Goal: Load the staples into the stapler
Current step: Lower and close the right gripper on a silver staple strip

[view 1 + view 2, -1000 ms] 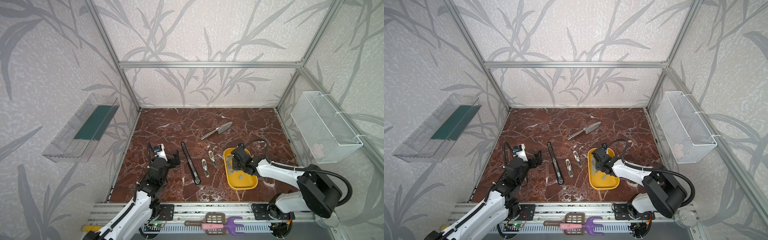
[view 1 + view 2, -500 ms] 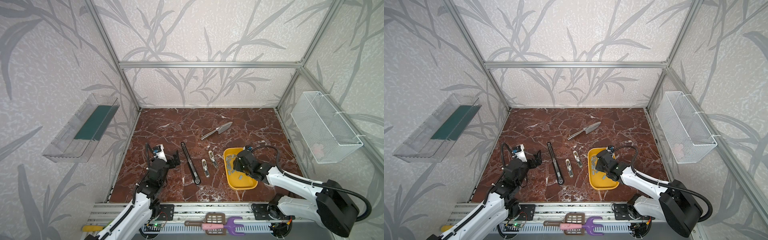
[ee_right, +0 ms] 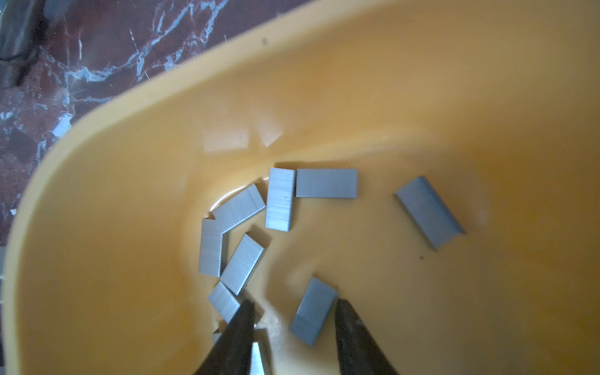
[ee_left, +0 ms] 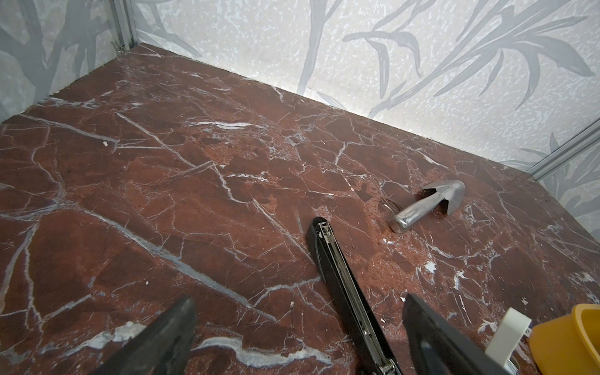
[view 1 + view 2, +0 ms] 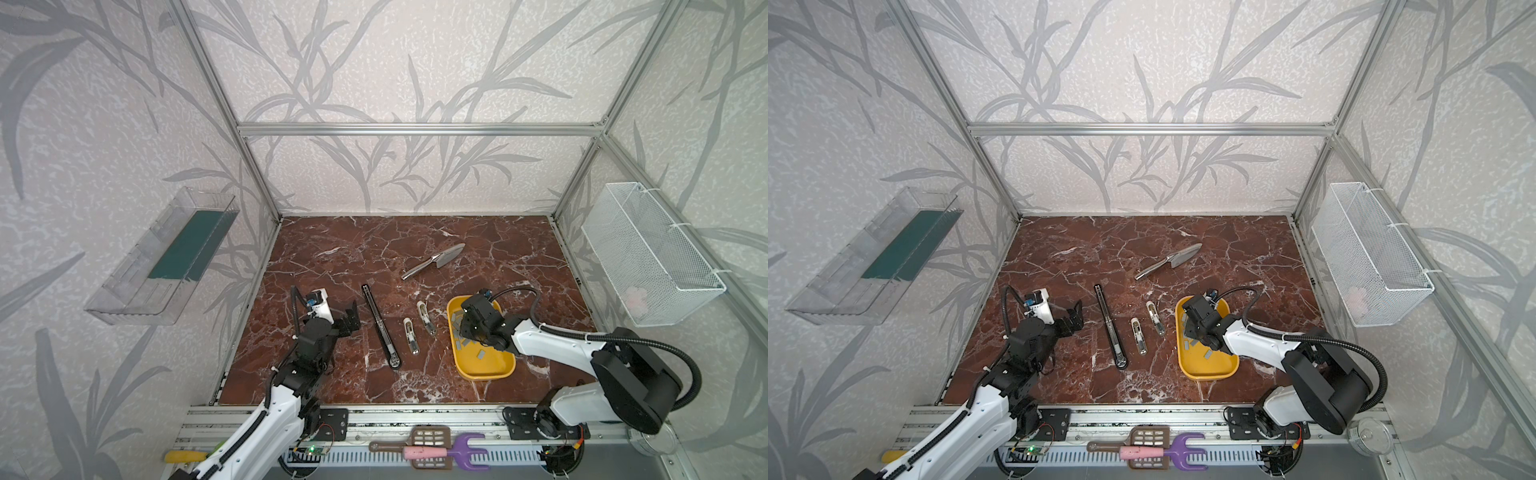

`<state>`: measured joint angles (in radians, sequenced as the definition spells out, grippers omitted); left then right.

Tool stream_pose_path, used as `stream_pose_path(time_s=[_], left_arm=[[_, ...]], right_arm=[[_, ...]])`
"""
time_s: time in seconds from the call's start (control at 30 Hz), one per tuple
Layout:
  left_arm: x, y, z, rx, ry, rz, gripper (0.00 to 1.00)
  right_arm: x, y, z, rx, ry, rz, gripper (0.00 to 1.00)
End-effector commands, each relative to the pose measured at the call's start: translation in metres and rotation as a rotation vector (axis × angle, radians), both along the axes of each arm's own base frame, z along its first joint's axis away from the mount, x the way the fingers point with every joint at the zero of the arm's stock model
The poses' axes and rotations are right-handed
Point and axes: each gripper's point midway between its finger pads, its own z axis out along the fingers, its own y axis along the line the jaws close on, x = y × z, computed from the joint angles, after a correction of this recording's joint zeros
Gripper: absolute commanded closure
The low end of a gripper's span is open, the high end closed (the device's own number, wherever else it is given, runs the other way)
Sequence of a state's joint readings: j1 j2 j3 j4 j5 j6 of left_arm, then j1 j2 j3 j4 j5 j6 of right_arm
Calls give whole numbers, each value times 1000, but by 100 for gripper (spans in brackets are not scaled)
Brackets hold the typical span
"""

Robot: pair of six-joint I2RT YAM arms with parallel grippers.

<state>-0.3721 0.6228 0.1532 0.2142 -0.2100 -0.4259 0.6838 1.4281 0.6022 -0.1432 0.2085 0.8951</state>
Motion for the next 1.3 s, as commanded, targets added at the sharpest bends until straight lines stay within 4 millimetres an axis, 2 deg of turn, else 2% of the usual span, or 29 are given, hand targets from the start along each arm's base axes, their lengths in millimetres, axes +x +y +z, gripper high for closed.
stream_pose_path(time_s=[0.0, 0.27, 0.57, 1.0, 1.17, 1.27], left_arm=[[0, 1, 2, 0, -16, 1, 1], [0, 0, 2, 0, -15, -1, 1], [0, 1, 2, 0, -16, 1, 1], [0, 1, 2, 0, -18, 0, 1], [-1, 0, 2, 0, -17, -2, 1], [-1, 0, 2, -2, -19, -2, 1]], right_arm=[[2, 1, 0, -45, 13, 24, 67], [2, -12, -5, -165, 48, 40, 70], [2, -8, -17, -241, 117, 98, 79], [-3, -7, -23, -295, 134, 120, 79], [-3, -8, -23, -305, 129, 122, 88], [-2, -9, -23, -311, 127, 119, 90]])
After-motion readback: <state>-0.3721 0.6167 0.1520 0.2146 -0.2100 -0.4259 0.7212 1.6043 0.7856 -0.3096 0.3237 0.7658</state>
